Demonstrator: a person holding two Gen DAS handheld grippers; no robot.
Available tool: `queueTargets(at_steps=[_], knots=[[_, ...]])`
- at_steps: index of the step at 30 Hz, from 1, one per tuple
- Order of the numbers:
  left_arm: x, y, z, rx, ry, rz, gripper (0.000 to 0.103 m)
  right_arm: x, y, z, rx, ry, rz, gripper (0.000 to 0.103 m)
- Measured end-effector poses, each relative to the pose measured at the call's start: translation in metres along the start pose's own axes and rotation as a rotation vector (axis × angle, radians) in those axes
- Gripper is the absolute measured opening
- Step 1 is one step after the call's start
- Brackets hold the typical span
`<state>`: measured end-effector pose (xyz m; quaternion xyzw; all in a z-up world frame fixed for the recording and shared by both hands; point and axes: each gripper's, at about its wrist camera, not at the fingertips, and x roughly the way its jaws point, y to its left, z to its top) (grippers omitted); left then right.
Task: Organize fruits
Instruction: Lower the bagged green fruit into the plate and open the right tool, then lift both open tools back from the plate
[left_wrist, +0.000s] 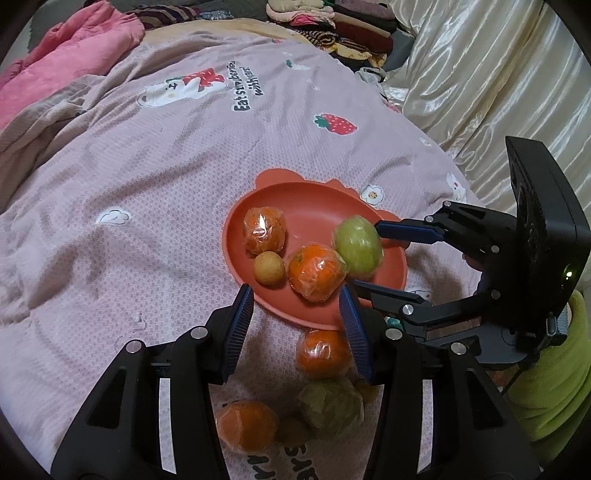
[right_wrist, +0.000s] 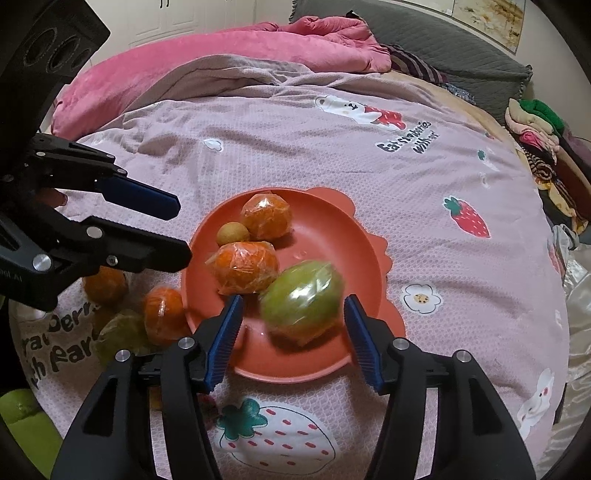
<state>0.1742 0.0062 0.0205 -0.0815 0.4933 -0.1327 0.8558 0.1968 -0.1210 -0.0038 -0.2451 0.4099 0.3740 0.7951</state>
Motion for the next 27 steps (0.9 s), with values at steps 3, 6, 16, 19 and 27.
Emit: queueTargets(at_steps=[3, 6, 16, 19, 27], knots=[[-0.004, 0.003, 0.0, -0.007, -0.011, 0.002, 0.04, -0.004, 0.0, 0.0, 0.007, -0.01, 0.001, 0.06], [-0.008, 0.005, -0.001, -0.011, -0.02, 0.005, 0.04, -0.009, 0.001, -0.002, 0.018, -0.022, -0.004, 0.064], [-0.023, 0.008, -0.007, -0.014, -0.06, 0.029, 0.047, -0.033, 0.001, -0.011, 0.069, -0.07, -0.025, 0.076], [-0.027, 0.009, -0.009, -0.015, -0.072, 0.032, 0.05, -0.038, 0.0, -0.015, 0.085, -0.077, -0.027, 0.076], [-0.036, 0.01, -0.013, -0.023, -0.101, 0.041, 0.06, -0.049, 0.003, -0.023, 0.111, -0.097, -0.039, 0.081]])
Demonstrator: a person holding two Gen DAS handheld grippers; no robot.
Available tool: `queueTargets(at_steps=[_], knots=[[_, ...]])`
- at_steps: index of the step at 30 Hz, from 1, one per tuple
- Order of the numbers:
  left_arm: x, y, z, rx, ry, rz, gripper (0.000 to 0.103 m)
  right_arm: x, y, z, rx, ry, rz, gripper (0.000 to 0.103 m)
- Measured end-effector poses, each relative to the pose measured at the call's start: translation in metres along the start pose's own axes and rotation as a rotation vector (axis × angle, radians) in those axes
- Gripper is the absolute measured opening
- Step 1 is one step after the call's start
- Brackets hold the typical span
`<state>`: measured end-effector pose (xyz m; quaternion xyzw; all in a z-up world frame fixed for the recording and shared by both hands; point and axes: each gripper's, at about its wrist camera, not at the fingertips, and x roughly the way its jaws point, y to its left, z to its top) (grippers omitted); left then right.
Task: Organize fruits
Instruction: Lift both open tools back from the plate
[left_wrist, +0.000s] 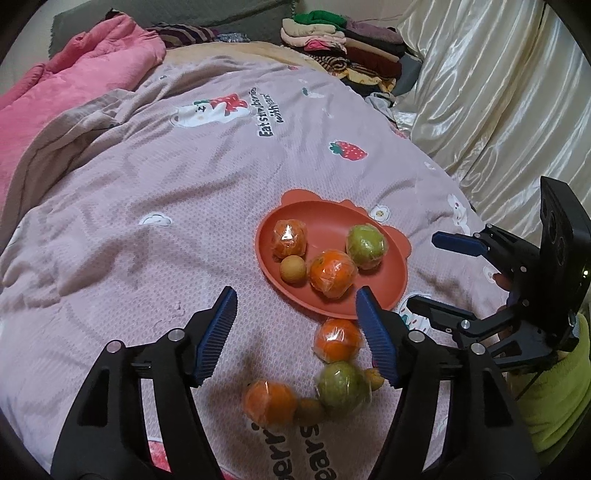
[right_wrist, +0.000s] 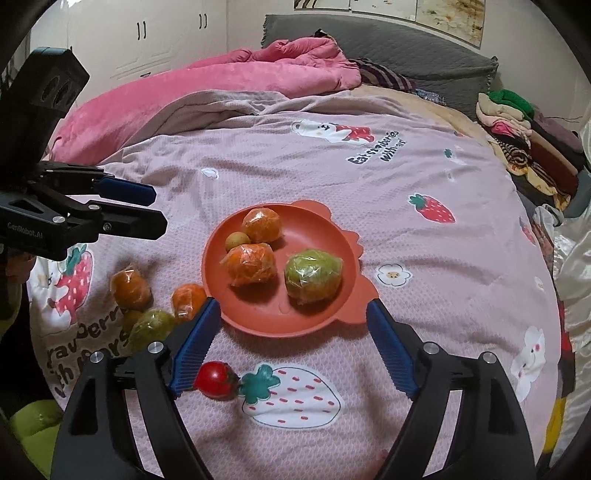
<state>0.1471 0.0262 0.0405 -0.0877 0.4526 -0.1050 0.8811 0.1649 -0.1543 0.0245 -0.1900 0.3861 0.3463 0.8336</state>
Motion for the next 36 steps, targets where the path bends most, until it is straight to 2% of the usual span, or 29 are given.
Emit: queueTargets(at_steps=[19, 36], knots=[[-0.025, -0.012, -0.01, 0.016, -0.064, 0.024, 0.085, -0.025, 0.0, -0.013, 0.055, -0.033, -0.033, 0.091], [-0.048, -0.017, -0.021, 0.016, -0.097, 0.027, 0.088, -0.043, 0.006, -0.021, 0.067, -0.049, -0.039, 0.092]])
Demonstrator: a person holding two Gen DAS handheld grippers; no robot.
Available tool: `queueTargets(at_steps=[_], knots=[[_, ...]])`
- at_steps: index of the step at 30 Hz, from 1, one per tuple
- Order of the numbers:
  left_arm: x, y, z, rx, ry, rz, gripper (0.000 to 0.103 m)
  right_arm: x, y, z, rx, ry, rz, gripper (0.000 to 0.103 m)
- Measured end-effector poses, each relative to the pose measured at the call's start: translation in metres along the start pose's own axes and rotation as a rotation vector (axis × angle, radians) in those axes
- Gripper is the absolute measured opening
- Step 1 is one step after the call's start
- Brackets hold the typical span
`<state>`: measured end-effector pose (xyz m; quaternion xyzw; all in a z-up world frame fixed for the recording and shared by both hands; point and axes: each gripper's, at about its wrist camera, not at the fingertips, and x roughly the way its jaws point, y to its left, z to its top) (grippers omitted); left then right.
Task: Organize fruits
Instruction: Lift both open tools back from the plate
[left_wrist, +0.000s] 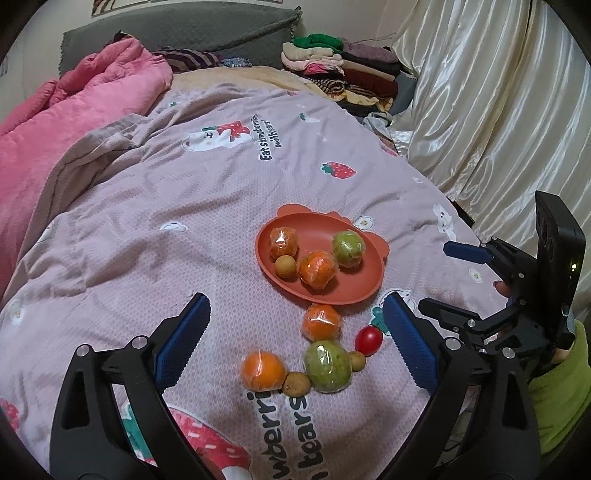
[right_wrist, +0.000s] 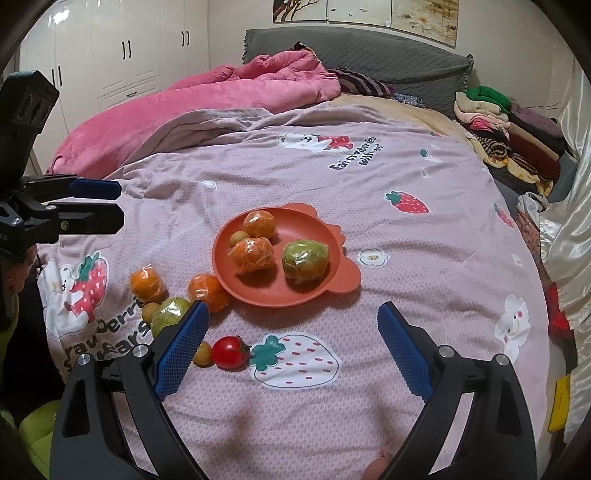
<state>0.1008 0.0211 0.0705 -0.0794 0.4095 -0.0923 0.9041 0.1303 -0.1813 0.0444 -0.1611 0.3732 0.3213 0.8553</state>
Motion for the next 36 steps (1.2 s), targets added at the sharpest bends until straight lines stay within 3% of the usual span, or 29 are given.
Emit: queueTargets(at_steps=[18, 36], knots=[[-0.017, -0.01, -0.015, 0.016, 0.001, 0.015, 0.089, -0.012, 0.011, -0.015, 0.005, 0.002, 0.019, 0.092], [-0.001, -0.041, -0.051, 0.099, 0.101, 0.018, 0.089, -0.012, 0.011, -0.035, 0.022, 0.035, 0.036, 0.092]])
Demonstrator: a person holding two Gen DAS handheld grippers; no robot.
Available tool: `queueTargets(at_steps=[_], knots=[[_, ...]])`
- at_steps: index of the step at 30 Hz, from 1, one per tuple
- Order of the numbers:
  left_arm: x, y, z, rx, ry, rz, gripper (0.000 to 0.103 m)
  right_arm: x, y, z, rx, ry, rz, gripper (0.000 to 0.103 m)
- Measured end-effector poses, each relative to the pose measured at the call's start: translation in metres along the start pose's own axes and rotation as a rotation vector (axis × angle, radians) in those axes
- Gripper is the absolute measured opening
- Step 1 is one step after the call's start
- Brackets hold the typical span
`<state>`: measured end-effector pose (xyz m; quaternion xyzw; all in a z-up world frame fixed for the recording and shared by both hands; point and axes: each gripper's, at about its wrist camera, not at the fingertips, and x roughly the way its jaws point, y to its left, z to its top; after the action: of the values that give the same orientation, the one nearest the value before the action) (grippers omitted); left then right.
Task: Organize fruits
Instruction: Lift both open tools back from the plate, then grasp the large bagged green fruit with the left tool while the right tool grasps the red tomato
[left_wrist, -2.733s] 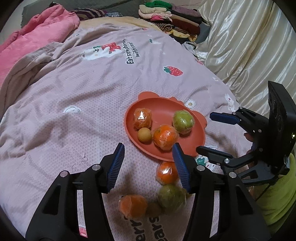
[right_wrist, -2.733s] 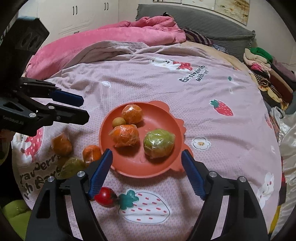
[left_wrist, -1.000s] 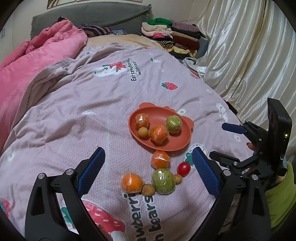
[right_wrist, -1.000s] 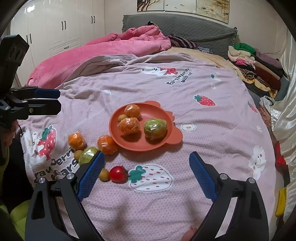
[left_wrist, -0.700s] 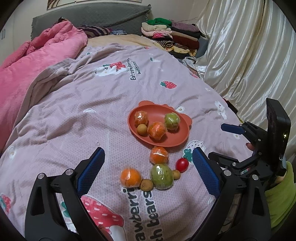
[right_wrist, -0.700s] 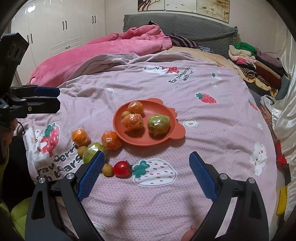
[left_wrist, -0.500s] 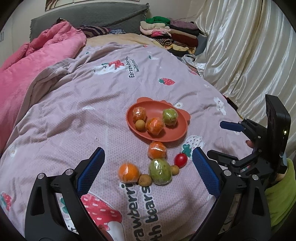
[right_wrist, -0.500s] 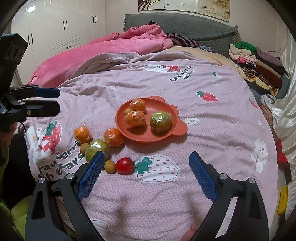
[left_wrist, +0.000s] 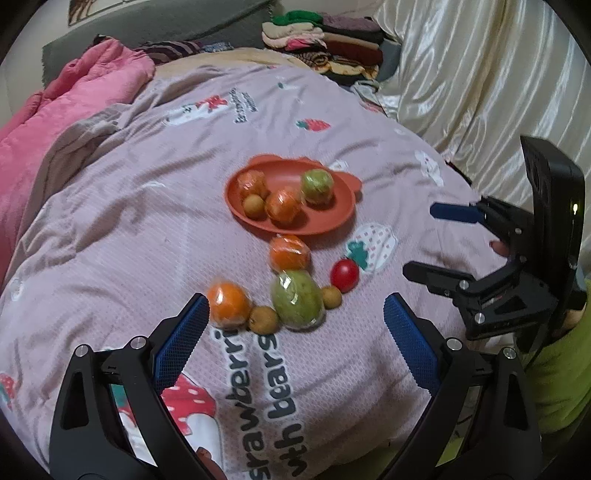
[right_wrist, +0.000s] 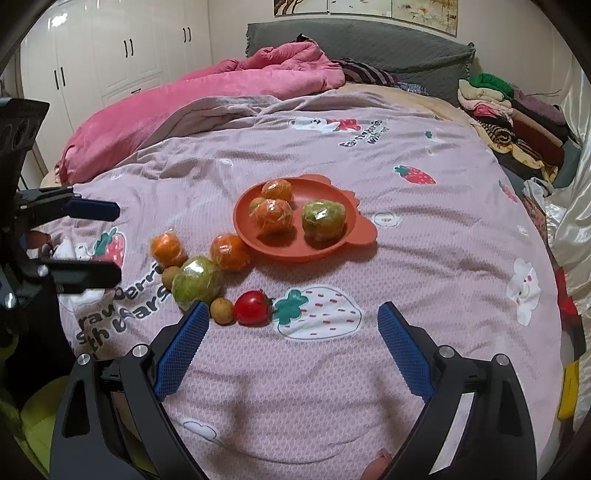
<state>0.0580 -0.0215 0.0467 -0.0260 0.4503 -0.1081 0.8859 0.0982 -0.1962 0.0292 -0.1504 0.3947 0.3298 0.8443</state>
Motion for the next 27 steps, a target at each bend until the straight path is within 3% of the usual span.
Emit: queueTargets(at_steps=[13, 15, 17, 19, 27], knots=[[0.022, -0.013, -0.014, 0.052, 0.056, -0.004, 0.087, 0.007, 0.0, -0.008, 0.006, 0.031, 0.008, 0.092], [0.026, -0.014, -0.015, 0.061, 0.065, -0.005, 0.076, 0.008, -0.001, -0.009, 0.009, 0.032, 0.01, 0.092], [0.03, -0.014, -0.015, 0.067, 0.073, -0.002, 0.075, 0.01, -0.002, -0.01, 0.01, 0.036, 0.01, 0.092], [0.033, -0.014, -0.016, 0.076, 0.082, -0.007, 0.06, 0.012, -0.002, -0.011, 0.011, 0.039, 0.015, 0.092], [0.051, -0.017, -0.016, 0.111, 0.115, 0.013, 0.056, 0.022, -0.001, -0.015, 0.009, 0.056, 0.032, 0.092]])
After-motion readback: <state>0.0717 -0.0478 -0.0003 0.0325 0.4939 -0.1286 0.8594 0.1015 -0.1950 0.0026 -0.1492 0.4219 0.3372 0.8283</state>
